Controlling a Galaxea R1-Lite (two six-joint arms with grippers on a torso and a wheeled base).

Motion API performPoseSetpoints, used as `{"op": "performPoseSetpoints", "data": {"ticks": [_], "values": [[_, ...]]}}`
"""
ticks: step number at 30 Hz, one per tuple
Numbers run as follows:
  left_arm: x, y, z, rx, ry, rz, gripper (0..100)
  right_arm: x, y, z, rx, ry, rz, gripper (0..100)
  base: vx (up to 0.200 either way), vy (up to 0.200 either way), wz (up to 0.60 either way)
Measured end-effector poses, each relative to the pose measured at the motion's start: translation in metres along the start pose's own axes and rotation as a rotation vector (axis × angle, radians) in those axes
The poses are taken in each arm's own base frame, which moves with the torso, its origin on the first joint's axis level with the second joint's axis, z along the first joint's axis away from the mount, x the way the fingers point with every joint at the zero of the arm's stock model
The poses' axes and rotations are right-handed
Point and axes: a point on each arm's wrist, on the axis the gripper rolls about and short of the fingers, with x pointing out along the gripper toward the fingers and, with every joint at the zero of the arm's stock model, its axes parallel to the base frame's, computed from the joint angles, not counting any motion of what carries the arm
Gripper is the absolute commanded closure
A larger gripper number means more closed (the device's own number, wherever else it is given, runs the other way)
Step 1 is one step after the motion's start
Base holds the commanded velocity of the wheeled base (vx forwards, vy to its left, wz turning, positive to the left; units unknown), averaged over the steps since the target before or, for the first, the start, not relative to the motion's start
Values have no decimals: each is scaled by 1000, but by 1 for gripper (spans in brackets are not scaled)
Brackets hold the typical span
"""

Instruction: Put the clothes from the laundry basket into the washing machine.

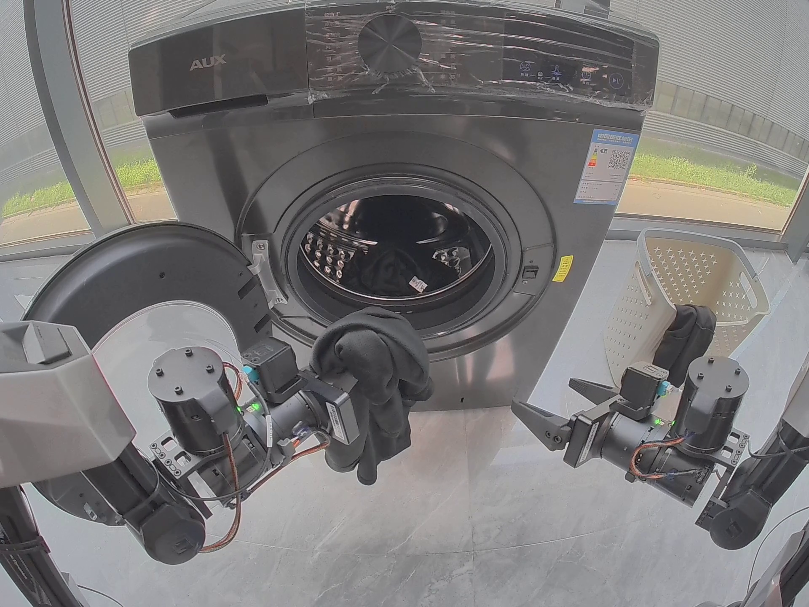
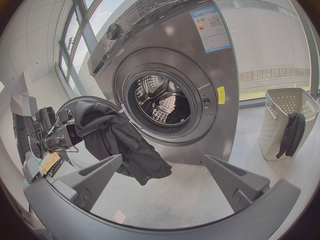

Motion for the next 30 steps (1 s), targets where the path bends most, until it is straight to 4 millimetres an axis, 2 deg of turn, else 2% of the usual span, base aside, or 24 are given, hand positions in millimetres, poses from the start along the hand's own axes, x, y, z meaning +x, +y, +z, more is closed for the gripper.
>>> {"op": "performPoseSetpoints", "data": {"ticks": [2, 11, 17, 30], "values": [[1, 0, -2, 1, 5, 1, 100, 0, 0, 0, 0, 0, 0, 0, 200, 0, 0], [3, -1, -7, 2, 23, -3, 100, 0, 2, 0, -1, 1, 6, 0, 0, 0, 0], [4, -1, -9, 1, 28, -4, 100, 0, 3, -1, -1, 3, 11, 0, 200, 0, 0], [4, -6, -13, 1, 43, -21, 100, 1, 3, -3, -1, 13, 9, 0, 15, 0, 0]]}}
